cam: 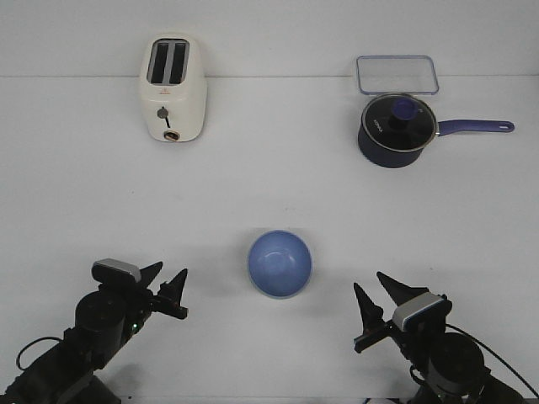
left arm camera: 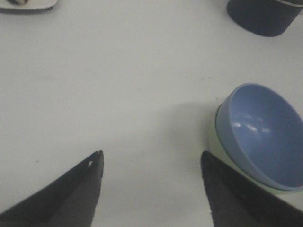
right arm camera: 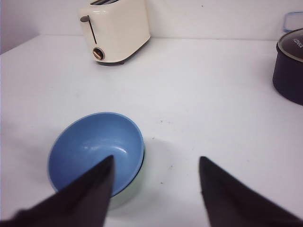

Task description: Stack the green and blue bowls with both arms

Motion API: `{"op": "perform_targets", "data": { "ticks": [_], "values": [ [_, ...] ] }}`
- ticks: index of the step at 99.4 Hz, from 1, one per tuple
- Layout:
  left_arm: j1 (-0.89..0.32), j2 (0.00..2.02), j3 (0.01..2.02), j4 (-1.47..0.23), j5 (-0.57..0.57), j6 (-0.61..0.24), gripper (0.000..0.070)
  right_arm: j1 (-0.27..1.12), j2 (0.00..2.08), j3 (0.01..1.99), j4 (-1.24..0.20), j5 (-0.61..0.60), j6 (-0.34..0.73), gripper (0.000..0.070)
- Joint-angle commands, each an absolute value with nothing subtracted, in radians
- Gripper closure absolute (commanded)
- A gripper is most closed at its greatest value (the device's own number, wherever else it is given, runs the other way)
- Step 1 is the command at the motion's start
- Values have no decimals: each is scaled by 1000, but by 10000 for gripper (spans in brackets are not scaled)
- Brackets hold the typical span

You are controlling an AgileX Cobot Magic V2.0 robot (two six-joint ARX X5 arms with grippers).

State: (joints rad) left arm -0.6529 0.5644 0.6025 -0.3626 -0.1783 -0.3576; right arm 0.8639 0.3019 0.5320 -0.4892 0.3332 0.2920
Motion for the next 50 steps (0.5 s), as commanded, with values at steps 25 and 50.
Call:
{"op": "perform_targets", "data": {
  "ticks": [25,50],
  "values": [
    [-661,538,579,-350,-179,-380,684,876,294,536,-472,340,323,691],
    [-661,506,579,-335,-179,-380,684,876,294,537,-449,341,323,691]
  ]
}}
